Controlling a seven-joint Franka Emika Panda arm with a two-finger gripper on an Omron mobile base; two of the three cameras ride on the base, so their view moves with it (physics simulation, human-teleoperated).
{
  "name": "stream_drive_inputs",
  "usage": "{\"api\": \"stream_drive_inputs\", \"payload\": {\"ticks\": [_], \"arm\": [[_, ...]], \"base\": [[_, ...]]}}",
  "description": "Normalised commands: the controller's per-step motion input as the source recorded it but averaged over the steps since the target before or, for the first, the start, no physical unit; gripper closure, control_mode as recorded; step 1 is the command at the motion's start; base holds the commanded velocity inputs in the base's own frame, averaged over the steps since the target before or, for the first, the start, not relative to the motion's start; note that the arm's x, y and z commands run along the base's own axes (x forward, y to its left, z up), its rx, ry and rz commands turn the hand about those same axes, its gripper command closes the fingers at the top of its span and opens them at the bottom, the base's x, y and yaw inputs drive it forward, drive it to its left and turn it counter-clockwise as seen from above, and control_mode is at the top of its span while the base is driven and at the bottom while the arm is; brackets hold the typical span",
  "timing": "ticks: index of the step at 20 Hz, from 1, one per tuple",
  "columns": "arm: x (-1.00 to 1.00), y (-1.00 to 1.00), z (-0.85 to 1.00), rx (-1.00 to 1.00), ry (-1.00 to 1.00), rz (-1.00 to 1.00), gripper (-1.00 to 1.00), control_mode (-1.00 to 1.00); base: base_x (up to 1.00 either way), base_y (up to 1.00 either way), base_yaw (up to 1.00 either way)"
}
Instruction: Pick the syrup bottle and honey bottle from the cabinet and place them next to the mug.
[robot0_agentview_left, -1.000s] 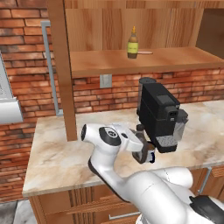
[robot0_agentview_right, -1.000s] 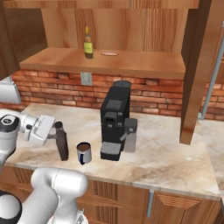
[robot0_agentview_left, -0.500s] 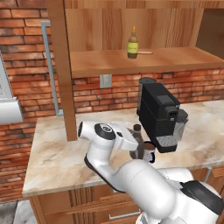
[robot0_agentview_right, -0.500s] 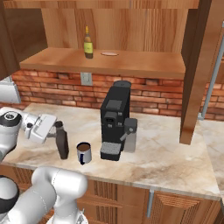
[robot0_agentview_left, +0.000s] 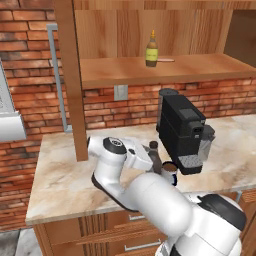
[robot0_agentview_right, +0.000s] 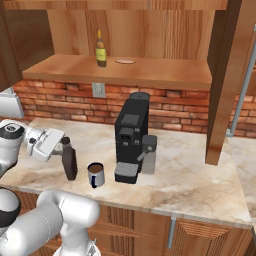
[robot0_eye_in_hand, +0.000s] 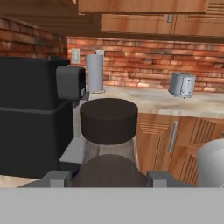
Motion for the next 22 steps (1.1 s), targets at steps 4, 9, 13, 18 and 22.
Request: {"api": "stream_drive_inputs", "payload": {"ticks": [4, 9, 13, 18, 22], "arm": [[0.11, 0.0, 0.0, 0.0, 0.0, 0.0, 1.0, -1.0], [0.06, 0.0, -0.08, 0.0, -0.02, 0.0, 1.0, -1.0], [0.0, 0.0, -0.25, 0.0, -0.03, -0.01, 1.0, -1.0], [0.0, 0.0, -0.32, 0.0, -0.04, -0.04, 1.0, -1.0], [0.0, 0.0, -0.26, 0.0, -0.05, -0.04, 1.0, -1.0]], "base": [[0.0, 0.0, 0.0], [0.0, 0.0, 0.0], [0.0, 0.0, 0.0], [0.0, 0.0, 0.0], [0.0, 0.0, 0.0]]}}
